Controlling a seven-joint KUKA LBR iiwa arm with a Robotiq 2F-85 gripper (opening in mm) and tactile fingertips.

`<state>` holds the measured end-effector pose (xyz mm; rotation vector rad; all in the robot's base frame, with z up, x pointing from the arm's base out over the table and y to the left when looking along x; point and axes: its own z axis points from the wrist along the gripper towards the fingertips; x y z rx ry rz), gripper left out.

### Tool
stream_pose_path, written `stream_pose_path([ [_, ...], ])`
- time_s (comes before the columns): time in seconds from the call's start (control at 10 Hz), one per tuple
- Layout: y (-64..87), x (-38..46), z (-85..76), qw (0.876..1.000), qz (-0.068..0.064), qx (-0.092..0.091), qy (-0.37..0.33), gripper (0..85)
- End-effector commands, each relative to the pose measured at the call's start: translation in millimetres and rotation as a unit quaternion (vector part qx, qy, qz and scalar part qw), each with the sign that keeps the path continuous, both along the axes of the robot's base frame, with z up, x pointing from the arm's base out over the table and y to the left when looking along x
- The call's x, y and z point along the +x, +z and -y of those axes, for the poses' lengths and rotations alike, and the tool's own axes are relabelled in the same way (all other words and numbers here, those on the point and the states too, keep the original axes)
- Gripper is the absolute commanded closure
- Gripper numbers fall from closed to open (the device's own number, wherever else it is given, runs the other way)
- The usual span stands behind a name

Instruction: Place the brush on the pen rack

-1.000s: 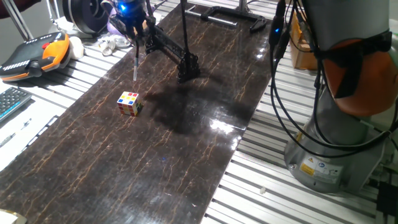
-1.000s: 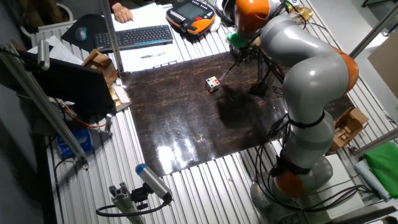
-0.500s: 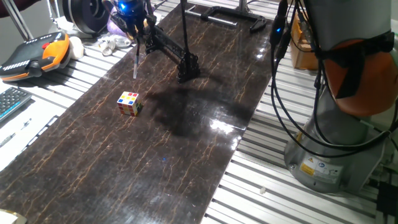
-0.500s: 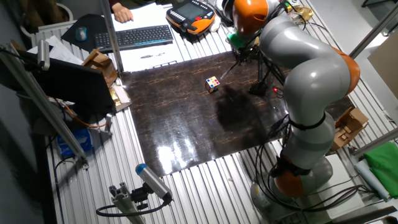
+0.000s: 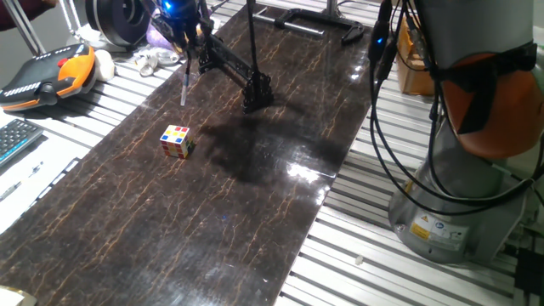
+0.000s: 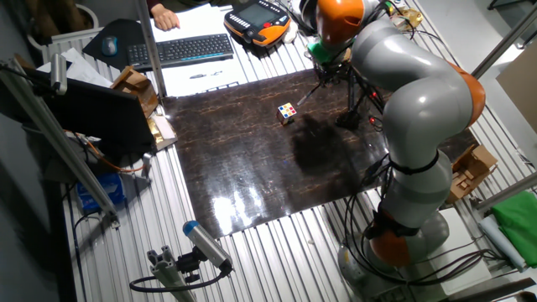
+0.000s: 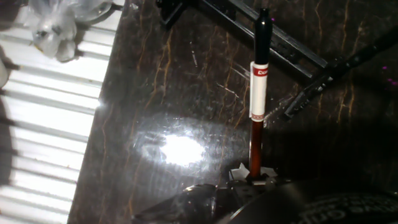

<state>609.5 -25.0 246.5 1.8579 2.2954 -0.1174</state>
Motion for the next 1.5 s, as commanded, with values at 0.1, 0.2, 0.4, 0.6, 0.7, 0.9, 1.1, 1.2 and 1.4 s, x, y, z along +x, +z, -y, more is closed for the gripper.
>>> stream_pose_path([
  [0.1, 0.0, 0.1, -0.2, 1.0, 0.015, -0.01, -0.014, 84.0],
  [0.2, 0.0, 0.1, -0.2, 1.0, 0.02, -0.012, -0.02, 84.0],
  [0.4, 0.0, 0.1, -0.2, 0.999, 0.021, -0.015, -0.034, 84.0],
  [0.6, -5.4, -3.5, 3.6, 0.998, 0.028, -0.057, -0.01, 84.0],
  [0.7, -3.2, -4.1, 5.4, 0.998, 0.026, -0.058, -0.01, 84.0],
  [0.9, 1.9, -6.1, 6.6, 0.998, 0.018, -0.056, -0.014, 84.0],
  [1.1, 5.2, -2.2, 13.0, 0.999, 0.007, -0.035, -0.012, 84.0],
  [1.2, 6.6, 0.0, 18.3, 0.999, 0.005, -0.032, -0.006, 84.0],
  [1.4, 8.4, 0.9, 23.4, 0.999, 0.01, -0.041, 0.0, 84.0],
])
